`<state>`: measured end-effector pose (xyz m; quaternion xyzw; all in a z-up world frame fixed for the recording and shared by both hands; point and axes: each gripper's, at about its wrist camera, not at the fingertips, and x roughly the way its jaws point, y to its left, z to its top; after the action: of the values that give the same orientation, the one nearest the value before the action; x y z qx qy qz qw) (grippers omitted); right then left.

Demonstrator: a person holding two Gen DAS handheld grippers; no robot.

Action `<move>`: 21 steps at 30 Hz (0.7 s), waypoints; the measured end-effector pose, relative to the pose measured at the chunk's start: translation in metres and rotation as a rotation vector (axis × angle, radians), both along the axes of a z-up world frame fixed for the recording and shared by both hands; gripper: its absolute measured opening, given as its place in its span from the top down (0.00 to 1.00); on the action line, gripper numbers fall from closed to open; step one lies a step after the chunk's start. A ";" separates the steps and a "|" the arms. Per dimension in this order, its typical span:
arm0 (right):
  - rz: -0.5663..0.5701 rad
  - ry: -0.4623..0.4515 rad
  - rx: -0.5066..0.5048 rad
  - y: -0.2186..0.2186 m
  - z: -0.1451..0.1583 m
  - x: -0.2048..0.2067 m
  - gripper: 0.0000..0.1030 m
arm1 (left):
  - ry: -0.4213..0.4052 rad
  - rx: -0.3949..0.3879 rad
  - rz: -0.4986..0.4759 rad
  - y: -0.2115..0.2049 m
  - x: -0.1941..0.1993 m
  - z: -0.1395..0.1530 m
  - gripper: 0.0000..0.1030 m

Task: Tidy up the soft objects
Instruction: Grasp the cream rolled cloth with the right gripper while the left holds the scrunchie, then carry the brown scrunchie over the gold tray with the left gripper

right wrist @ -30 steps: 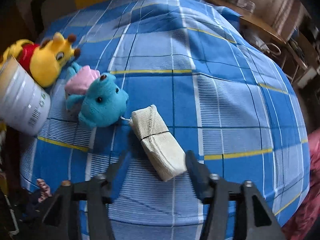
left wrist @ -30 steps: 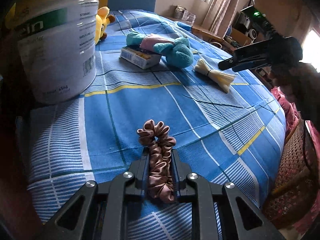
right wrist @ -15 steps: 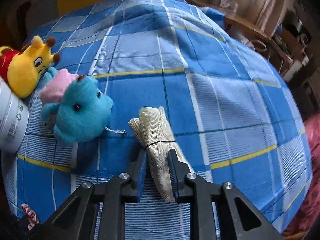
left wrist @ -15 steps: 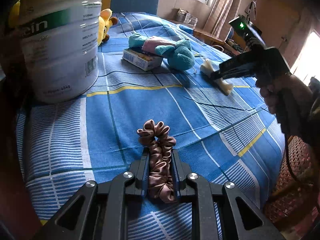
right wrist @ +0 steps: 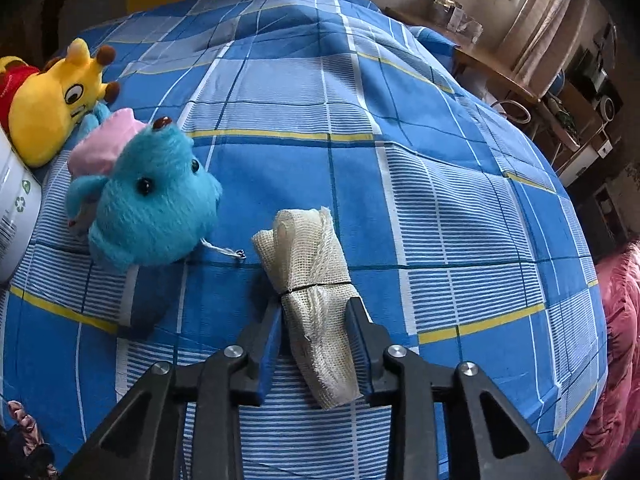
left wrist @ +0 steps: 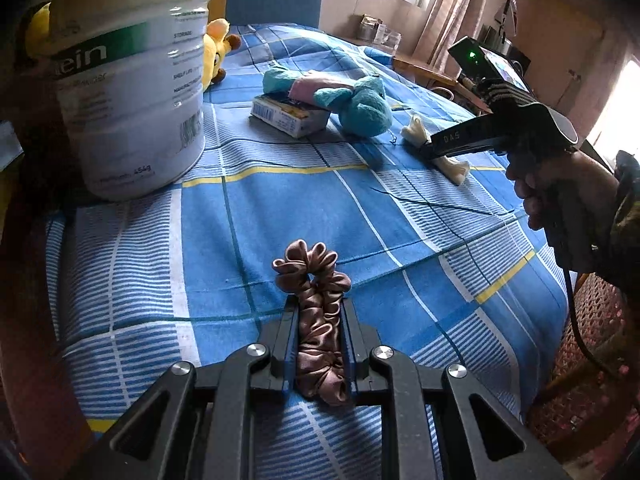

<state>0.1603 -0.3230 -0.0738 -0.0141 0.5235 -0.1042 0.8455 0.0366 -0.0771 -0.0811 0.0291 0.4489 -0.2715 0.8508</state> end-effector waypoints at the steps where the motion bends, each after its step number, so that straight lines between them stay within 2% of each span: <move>1: -0.011 -0.002 0.007 -0.001 0.001 -0.001 0.75 | 0.000 0.004 0.001 0.000 -0.001 0.001 0.83; 3: -0.023 -0.008 0.025 -0.003 0.003 -0.002 0.79 | 0.000 0.011 -0.002 0.001 -0.003 0.002 0.83; 9: -0.039 0.001 0.076 -0.010 0.000 0.000 0.76 | 0.005 0.021 -0.007 0.002 -0.008 0.003 0.84; 15: -0.011 -0.002 0.034 -0.003 -0.002 -0.001 0.75 | 0.008 0.014 -0.015 0.005 -0.016 0.010 0.86; 21: 0.020 -0.002 -0.029 0.005 -0.003 -0.003 0.75 | -0.022 -0.023 -0.026 0.011 -0.028 0.028 0.86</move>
<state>0.1573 -0.3175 -0.0765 -0.0317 0.5211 -0.1032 0.8467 0.0083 -0.0665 -0.0526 0.0281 0.4361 -0.2876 0.8522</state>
